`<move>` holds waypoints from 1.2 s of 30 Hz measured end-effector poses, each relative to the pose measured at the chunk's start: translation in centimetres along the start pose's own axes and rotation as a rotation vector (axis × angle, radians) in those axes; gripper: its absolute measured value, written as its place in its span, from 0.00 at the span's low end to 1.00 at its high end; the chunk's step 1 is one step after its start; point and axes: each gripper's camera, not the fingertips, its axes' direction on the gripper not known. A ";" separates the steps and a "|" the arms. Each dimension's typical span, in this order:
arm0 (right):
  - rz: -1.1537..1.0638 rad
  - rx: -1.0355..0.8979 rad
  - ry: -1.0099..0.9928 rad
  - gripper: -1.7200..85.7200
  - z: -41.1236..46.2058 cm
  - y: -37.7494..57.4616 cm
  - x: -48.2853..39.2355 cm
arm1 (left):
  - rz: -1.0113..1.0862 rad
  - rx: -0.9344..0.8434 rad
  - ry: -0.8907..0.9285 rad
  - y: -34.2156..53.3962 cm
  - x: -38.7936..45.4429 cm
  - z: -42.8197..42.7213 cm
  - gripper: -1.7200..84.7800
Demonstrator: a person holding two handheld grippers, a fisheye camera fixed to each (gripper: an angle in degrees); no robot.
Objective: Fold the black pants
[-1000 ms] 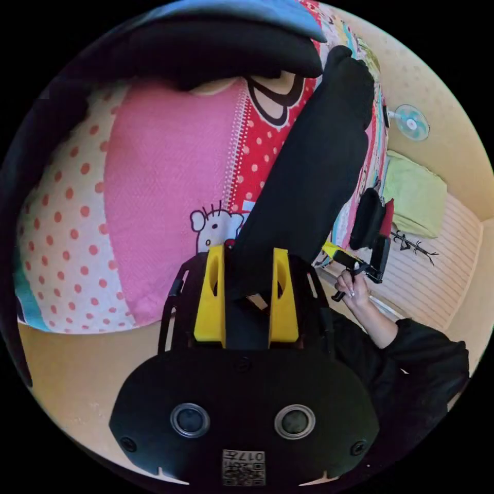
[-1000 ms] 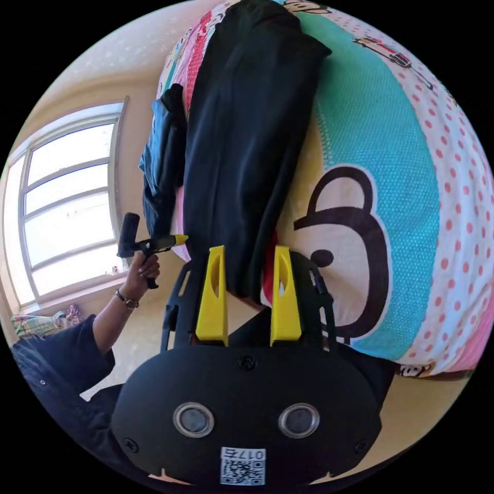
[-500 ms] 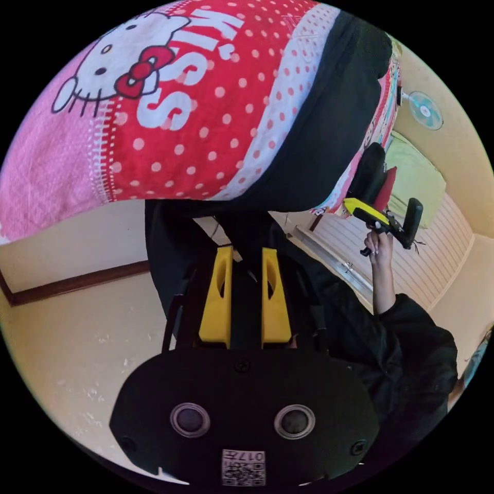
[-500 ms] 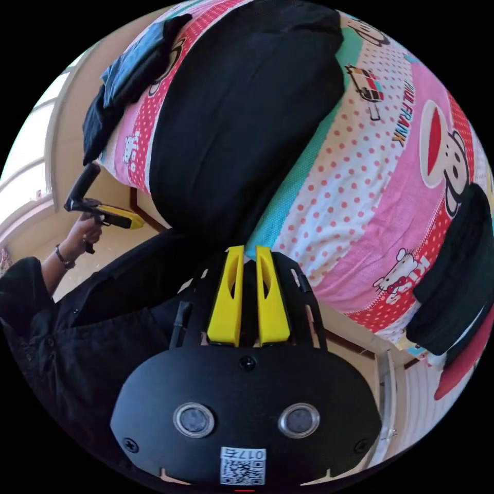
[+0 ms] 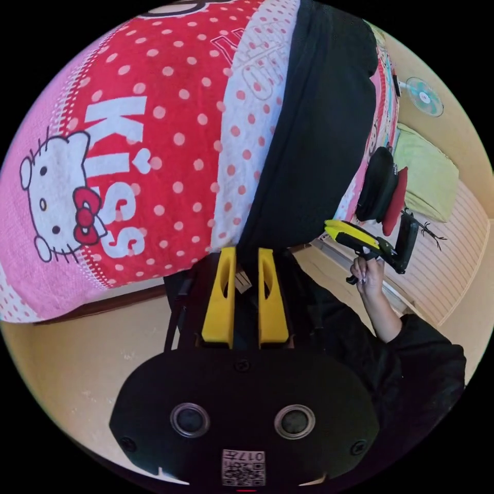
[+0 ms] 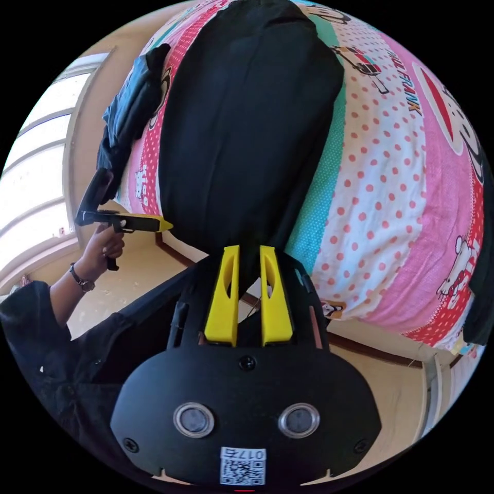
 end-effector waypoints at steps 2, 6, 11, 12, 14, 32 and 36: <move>0.064 0.047 0.026 0.12 -0.1 0.4 0.0 | 0.007 0.012 -0.035 0.5 0.6 0.1 0.11; 0.148 0.061 -0.021 0.13 0.8 -0.6 -0.1 | -0.046 0.011 -0.002 0.3 0.7 1.6 0.11; 0.106 -0.011 -0.095 0.05 -1.5 -0.4 -0.5 | -0.007 -0.033 -0.036 1.0 2.9 2.5 0.06; 0.090 -0.011 -0.101 0.05 -2.2 -0.2 -0.6 | 0.028 -0.037 -0.034 1.8 3.8 2.5 0.06; 0.049 -0.003 -0.050 0.04 -5.1 1.0 -1.2 | 0.091 -0.047 0.059 3.2 5.2 3.1 0.05; 0.083 0.216 -0.408 0.17 -12.9 0.7 7.7 | 0.041 0.286 0.247 3.1 0.8 0.5 0.20; 0.120 0.202 -0.520 0.18 -11.4 -0.5 11.7 | 0.108 0.216 0.252 -1.0 0.1 1.3 0.19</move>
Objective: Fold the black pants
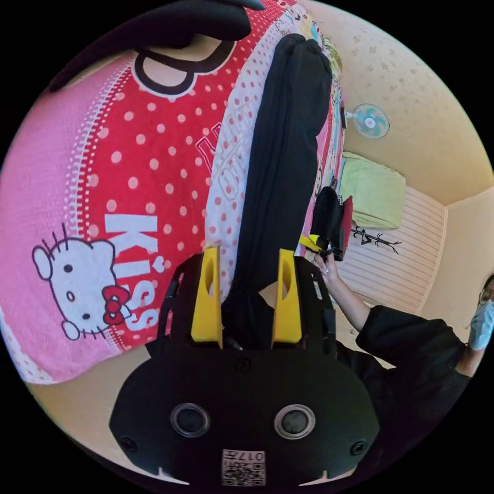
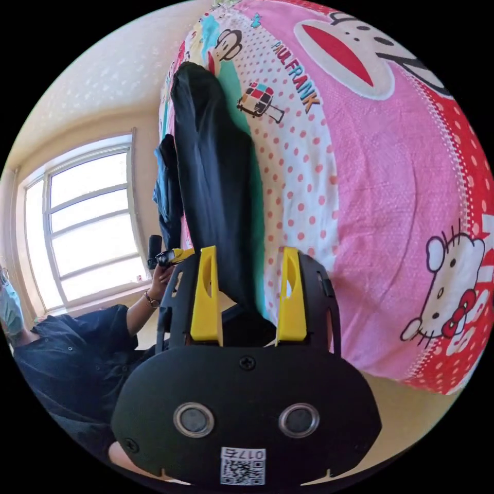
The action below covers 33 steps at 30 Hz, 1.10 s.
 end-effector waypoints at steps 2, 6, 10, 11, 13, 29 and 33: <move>0.002 -0.002 -0.162 0.16 0.4 0.4 2.2 | 0.024 -0.026 -0.018 0.0 -0.5 0.6 0.18; -0.032 -0.141 -0.319 0.14 4.0 2.1 1.4 | 0.040 -0.072 0.133 1.5 -2.0 2.8 0.17; 0.006 -0.089 -0.317 0.14 5.6 4.4 -1.4 | 0.027 -0.107 0.166 2.0 -2.2 5.5 0.16; 0.034 -0.067 -0.322 0.13 5.4 5.0 -1.6 | 0.011 -0.113 0.162 2.0 -2.5 5.9 0.15; 0.079 -0.071 -0.276 0.09 5.3 5.9 -2.0 | -0.007 -0.138 0.160 2.2 -3.0 6.7 0.11; -0.602 -0.070 -0.491 0.02 -13.7 20.8 -30.9 | 0.616 -0.037 0.451 17.5 19.2 -2.7 0.08; -0.853 -0.007 -0.491 0.02 -20.3 25.6 -40.7 | 0.851 0.144 0.513 21.5 27.6 -5.9 0.08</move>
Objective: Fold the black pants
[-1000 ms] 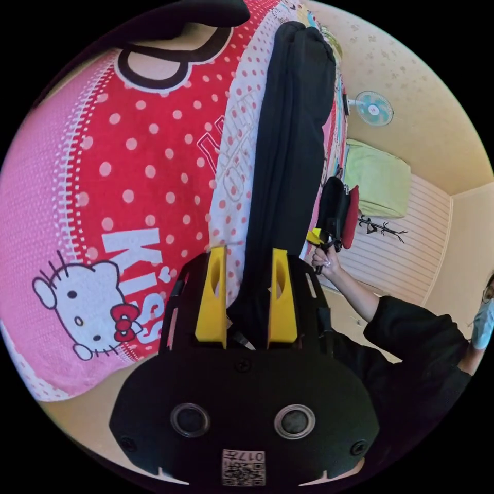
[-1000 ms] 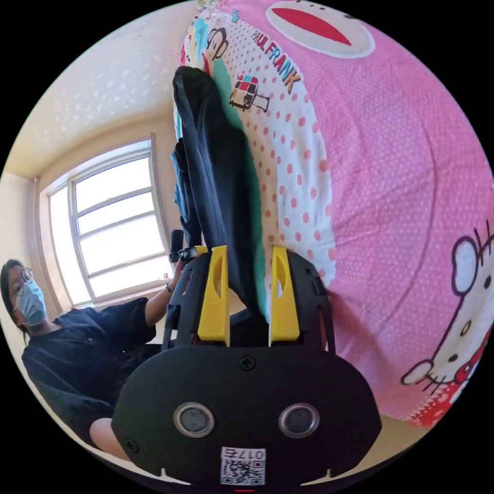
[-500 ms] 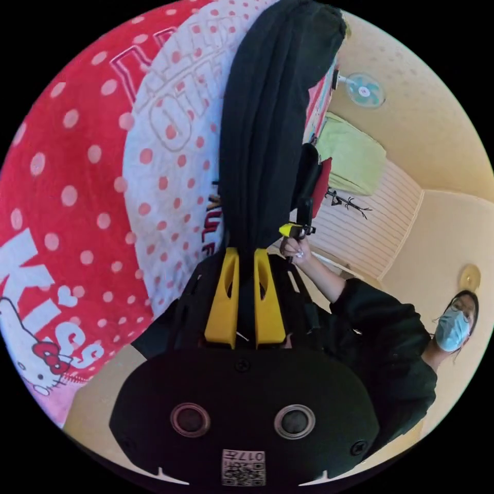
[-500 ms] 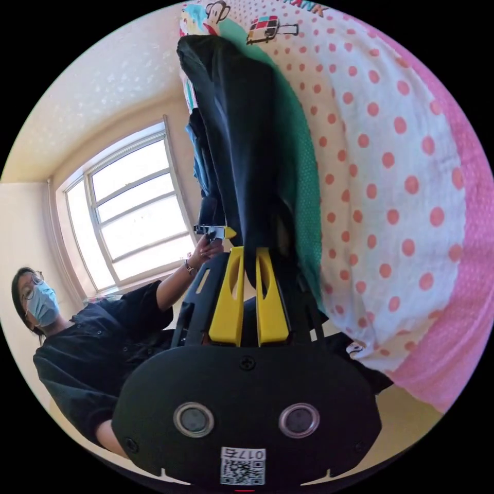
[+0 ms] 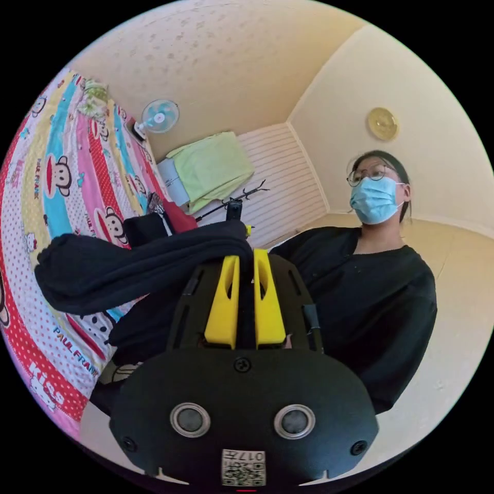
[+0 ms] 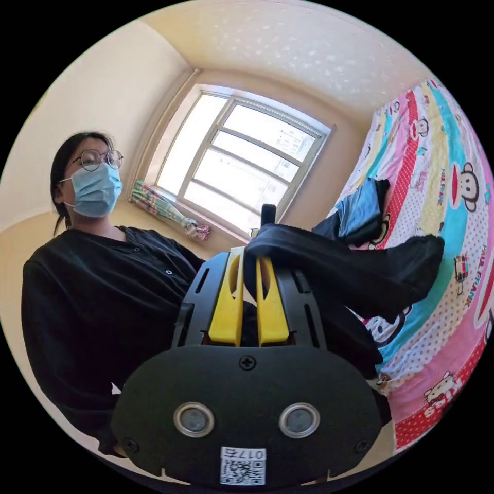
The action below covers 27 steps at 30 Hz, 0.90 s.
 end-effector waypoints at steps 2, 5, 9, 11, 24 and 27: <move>-0.148 0.008 0.022 0.02 -0.7 -3.3 -6.8 | 0.079 0.069 0.001 -1.9 2.6 0.7 0.08; -0.283 0.015 0.115 0.02 -1.6 -6.7 -13.2 | 0.125 0.160 -0.008 -5.1 4.4 1.8 0.08; -0.265 0.037 0.222 0.02 -3.3 -10.3 -13.3 | -0.069 0.239 -0.124 -8.6 -0.8 3.1 0.08; -0.135 0.010 0.343 0.02 -4.2 -12.6 -8.5 | -0.196 0.265 -0.193 -9.4 -5.2 3.6 0.08; 0.275 -0.192 0.628 0.05 0.5 -6.7 11.8 | -0.712 0.166 -0.554 -0.2 -26.8 8.1 0.10; 0.499 -0.316 0.541 0.08 2.9 2.2 16.3 | -0.940 0.075 -0.611 8.4 -30.3 10.2 0.14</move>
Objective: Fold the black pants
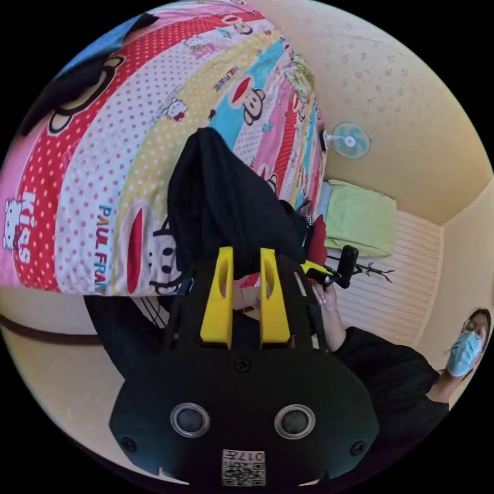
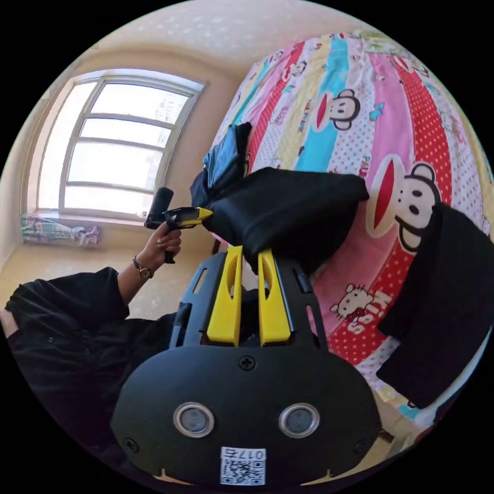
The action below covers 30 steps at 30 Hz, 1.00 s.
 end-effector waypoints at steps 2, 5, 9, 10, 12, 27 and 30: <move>0.166 -0.136 0.002 0.13 4.4 4.6 4.3 | -0.124 -0.057 0.004 2.0 -4.3 2.1 0.17; 0.336 -0.090 -0.121 0.16 4.6 8.4 8.1 | -0.225 0.009 0.159 4.1 -8.5 2.4 0.18; 0.378 0.046 -0.221 0.19 2.5 6.9 9.6 | -0.144 0.148 0.213 1.4 -8.6 0.6 0.22; 0.363 0.079 -0.204 0.20 2.0 5.1 9.6 | -0.118 0.164 0.215 0.5 -8.3 0.4 0.23; 0.351 0.102 -0.175 0.23 1.8 1.7 9.7 | -0.046 0.195 0.227 -3.3 -7.4 0.1 0.26; 0.349 -0.153 -0.208 0.17 11.2 -3.8 5.8 | -0.151 -0.196 0.088 -5.4 -5.7 6.9 0.16; 0.290 -0.163 -0.332 0.15 8.1 -1.5 3.9 | -0.049 -0.238 0.165 -0.9 -2.4 6.2 0.16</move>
